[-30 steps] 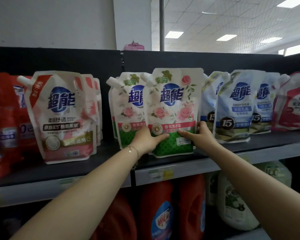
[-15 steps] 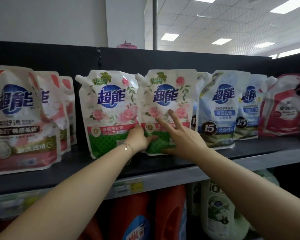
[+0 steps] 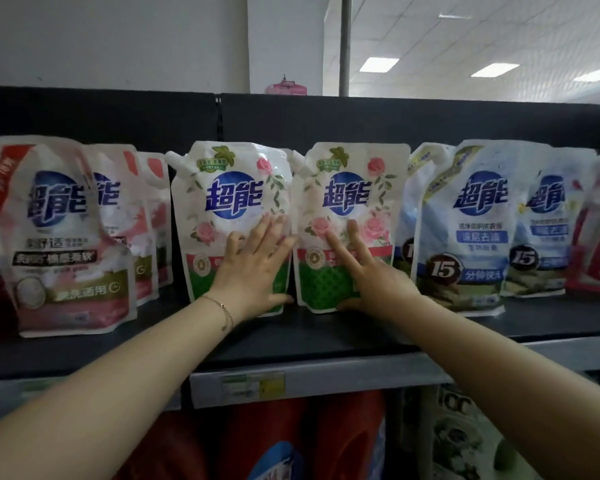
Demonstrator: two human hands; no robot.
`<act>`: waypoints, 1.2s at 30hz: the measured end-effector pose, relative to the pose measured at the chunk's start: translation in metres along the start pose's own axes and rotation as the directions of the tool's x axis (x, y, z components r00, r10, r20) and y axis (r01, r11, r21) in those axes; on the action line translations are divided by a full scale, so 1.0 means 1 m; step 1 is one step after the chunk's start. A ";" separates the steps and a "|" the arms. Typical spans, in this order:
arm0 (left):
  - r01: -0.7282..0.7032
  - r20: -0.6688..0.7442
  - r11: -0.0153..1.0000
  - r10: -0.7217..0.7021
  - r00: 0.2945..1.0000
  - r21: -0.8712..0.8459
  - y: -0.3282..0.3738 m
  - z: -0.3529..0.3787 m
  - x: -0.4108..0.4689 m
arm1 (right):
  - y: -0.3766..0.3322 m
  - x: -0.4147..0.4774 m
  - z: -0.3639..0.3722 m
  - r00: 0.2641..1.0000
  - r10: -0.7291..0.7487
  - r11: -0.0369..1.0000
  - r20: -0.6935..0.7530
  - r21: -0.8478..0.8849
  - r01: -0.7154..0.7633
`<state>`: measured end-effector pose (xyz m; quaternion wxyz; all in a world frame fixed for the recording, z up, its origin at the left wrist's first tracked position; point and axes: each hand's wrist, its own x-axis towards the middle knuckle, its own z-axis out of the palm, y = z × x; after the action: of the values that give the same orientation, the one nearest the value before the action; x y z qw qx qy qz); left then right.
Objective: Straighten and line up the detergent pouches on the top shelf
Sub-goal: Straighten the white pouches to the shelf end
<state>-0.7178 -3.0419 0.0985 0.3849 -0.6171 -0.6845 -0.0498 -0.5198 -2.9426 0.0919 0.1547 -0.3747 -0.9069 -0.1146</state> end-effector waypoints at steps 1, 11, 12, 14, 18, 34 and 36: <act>0.008 0.048 0.999 -0.009 0.999 0.032 -0.002 0.008 0.000 | -0.001 -0.002 -0.002 1.000 0.009 0.996 -0.008 -0.088 -0.009; 0.113 -0.029 0.991 -0.111 0.993 0.078 -0.015 0.036 -0.003 | 0.006 0.005 0.003 0.999 0.048 0.992 -0.016 -0.120 -0.050; 0.137 -0.037 0.987 -0.134 0.990 0.086 -0.014 0.035 -0.004 | 0.004 0.007 0.006 0.998 0.052 0.994 -0.026 -0.099 -0.055; 0.199 -0.046 0.974 -0.195 0.980 0.108 -0.015 0.034 -0.007 | 0.001 0.011 0.008 0.997 0.064 0.996 -0.046 -0.063 -0.066; 0.235 0.008 0.967 -0.237 0.972 0.101 -0.014 0.032 -0.003 | 0.003 0.021 0.012 0.996 0.077 0.997 -0.048 -0.027 -0.078; 0.094 -0.047 0.974 -0.106 0.993 -0.206 0.029 -0.008 -0.010 | -0.002 -0.023 -0.039 0.983 -0.026 0.986 -0.182 -0.165 -0.004; -0.055 -0.166 0.966 0.012 0.986 -0.253 0.043 -0.016 -0.005 | 0.004 -0.031 -0.041 0.973 -0.079 0.981 -0.218 -0.188 0.037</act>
<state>-0.6726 -3.0447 0.0890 0.3573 -0.6671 -0.6279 -0.1821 -0.4879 -2.9732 0.1184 0.2176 -0.3452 -0.8799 -0.2434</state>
